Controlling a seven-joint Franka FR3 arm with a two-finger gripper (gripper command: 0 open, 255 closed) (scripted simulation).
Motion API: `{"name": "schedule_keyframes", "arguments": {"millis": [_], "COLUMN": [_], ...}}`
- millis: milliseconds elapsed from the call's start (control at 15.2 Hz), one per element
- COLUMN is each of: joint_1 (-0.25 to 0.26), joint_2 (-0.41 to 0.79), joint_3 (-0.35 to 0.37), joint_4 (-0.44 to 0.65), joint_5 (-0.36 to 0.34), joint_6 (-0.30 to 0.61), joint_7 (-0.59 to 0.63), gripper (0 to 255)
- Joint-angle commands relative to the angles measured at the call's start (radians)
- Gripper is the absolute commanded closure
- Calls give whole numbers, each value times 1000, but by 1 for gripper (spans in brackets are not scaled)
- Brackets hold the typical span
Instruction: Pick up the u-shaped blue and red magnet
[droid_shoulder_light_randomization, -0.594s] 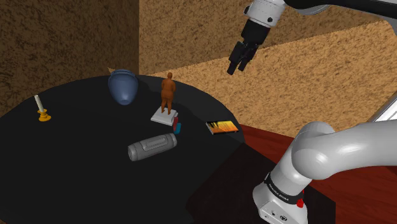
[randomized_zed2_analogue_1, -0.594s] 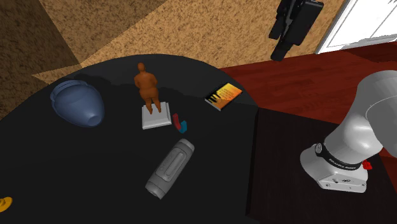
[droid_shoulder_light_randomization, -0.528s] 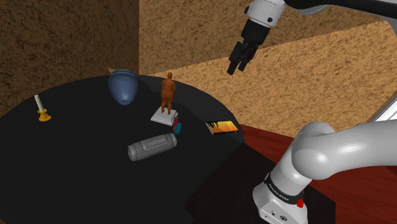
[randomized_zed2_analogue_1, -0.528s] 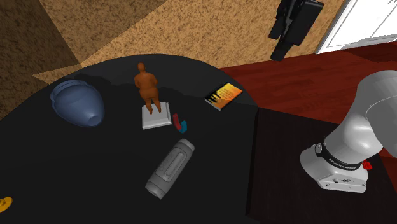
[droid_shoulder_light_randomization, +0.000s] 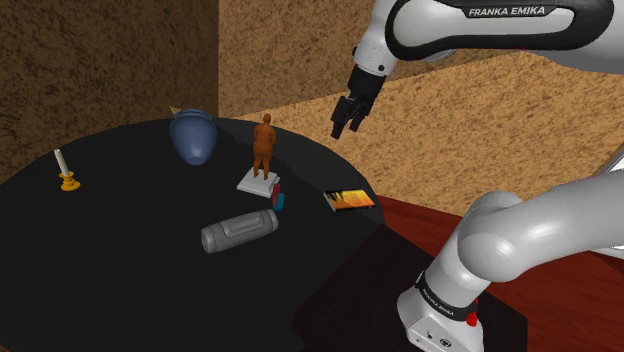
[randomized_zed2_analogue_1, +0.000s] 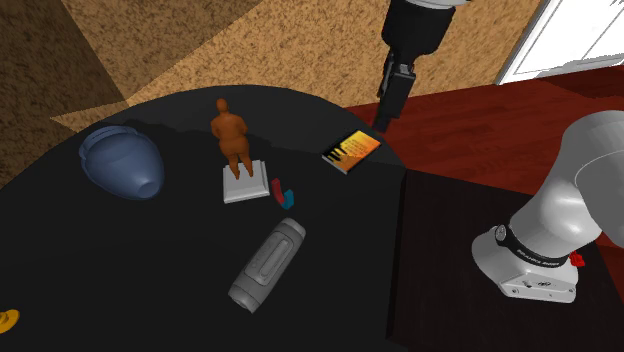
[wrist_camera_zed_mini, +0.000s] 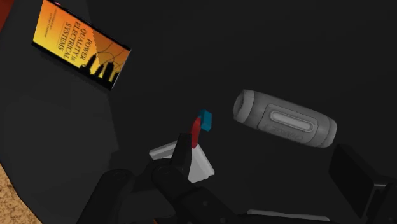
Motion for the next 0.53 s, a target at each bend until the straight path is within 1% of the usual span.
{"name": "schedule_keyframes", "arguments": {"millis": [0,462], "joint_1": [-3,-16], "joint_2": [55,287], "joint_3": [1,0], "joint_4": [-8,-12], "joint_5": [-2,-16], "joint_6": [58,266], "joint_7": [0,-4], "gripper": [0,0]}}
